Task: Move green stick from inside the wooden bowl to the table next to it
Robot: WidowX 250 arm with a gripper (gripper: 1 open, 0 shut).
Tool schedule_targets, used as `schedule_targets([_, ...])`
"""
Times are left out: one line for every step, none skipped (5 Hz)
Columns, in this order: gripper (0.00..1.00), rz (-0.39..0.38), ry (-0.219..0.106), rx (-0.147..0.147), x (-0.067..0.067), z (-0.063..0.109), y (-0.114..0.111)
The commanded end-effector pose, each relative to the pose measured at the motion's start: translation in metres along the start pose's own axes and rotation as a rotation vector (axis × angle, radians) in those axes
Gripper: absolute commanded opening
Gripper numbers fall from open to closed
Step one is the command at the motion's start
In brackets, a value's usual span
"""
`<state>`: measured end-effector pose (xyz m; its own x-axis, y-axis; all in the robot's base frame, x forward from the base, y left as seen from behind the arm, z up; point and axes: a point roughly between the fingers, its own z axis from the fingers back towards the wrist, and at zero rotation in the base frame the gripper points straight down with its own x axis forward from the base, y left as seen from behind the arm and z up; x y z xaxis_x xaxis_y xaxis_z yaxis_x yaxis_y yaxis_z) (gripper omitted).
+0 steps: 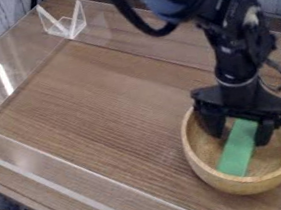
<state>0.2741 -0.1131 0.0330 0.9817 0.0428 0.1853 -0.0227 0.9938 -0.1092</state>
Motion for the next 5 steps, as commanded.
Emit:
schedule_targets([1.00, 0.021, -0.033, -0.004, 0.005, 0.016, -0.010])
schedule_targets([0.00, -0.004, -0.031, -0.011, 0.012, 0.016, -0.014])
schedule_targets([0.00, -0.020, -0.044, -0.024, 0.023, 0.029, -0.017])
schedule_targets([0.00, 0.044, -0.061, -0.018, 0.019, 0.037, -0.030])
schedule_targets([0.00, 0.108, -0.079, -0.015, 0.016, 0.048, -0.043])
